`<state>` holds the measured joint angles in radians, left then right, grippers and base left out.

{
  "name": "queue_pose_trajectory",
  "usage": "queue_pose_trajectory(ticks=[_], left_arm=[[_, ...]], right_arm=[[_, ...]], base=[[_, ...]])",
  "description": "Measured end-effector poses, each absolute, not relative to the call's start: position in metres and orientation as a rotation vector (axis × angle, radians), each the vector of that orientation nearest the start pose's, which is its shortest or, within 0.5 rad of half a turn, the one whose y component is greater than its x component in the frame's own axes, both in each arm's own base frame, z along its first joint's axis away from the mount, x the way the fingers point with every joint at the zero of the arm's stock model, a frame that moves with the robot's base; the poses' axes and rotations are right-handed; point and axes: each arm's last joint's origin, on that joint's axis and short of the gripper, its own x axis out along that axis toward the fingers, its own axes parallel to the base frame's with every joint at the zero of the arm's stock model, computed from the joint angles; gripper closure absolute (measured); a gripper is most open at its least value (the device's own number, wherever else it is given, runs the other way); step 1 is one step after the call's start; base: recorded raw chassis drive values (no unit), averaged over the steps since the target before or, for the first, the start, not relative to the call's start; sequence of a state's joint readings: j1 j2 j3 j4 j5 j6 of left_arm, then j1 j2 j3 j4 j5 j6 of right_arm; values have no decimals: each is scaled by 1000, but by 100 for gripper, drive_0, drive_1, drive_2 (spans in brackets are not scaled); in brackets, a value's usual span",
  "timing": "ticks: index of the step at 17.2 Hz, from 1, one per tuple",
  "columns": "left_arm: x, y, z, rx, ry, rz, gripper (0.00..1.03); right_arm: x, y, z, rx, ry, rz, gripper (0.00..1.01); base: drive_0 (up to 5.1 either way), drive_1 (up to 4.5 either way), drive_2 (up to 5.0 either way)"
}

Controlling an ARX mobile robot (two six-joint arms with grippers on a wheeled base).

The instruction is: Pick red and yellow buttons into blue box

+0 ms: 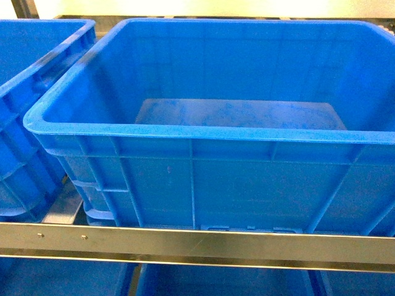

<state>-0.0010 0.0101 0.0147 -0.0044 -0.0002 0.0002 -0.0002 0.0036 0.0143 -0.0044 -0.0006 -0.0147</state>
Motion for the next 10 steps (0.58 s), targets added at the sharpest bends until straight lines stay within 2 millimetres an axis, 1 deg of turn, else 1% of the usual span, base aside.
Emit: queue_pose_trajectory(ticks=[1,3,4,6,7,9,10], left_arm=[[97,0,167,0,0,-1,56],[97,0,167,0,0,-1,45],[97,0,167,0,0,-1,42],[97,0,167,0,0,-1,30],[97,0,167,0,0,-1,27],[97,0,167,0,0,-1,18],[97,0,167,0,0,-1,9]], right_arm=[[97,0,168,-15,-6,0,52],[97,0,168,-15,-6,0,41],[97,0,168,-15,-6,0,37],[97,0,168,-15,-6,0,26],[97,0,168,-15,-6,0,22],[97,0,168,-15,-6,0,11],[97,0,168,-15,-6,0,4]], base=[[0,0,0],[0,0,0],[0,0,0],[0,0,0],[0,0,0],[0,0,0],[0,0,0]])
